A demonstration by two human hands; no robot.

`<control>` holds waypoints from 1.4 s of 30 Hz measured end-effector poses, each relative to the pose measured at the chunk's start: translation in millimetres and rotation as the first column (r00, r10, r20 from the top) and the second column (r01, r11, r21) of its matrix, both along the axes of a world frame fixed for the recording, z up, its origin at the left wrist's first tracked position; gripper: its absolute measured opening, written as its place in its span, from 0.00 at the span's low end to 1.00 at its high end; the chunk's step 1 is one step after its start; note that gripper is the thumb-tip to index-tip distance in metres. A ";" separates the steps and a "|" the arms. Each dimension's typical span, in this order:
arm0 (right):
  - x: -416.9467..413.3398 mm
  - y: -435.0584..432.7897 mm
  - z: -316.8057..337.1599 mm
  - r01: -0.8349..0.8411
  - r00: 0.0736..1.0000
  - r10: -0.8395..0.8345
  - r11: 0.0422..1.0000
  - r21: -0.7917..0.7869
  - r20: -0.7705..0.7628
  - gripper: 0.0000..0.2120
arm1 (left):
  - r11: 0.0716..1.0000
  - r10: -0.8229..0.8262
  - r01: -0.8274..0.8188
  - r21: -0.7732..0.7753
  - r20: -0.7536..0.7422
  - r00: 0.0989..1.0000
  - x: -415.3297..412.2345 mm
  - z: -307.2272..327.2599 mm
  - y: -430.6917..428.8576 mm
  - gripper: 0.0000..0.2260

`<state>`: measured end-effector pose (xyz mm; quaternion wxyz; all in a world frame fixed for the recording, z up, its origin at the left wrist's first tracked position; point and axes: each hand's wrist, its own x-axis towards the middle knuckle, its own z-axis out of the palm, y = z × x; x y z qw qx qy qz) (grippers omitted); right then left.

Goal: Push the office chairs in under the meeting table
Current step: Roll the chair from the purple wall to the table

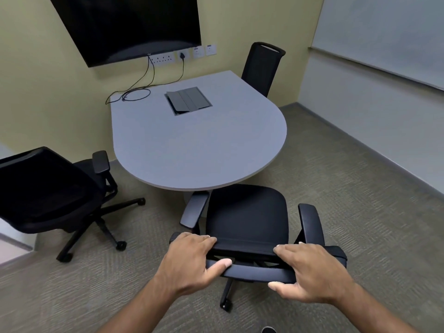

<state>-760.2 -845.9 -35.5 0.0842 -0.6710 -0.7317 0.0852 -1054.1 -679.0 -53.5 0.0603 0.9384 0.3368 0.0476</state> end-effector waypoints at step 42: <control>86.0 111.4 5.9 -0.218 0.965 0.222 0.975 -0.045 0.136 0.48 | 0.938 0.344 -0.342 0.055 -0.039 0.938 46.8 16.1 -25.1 0.38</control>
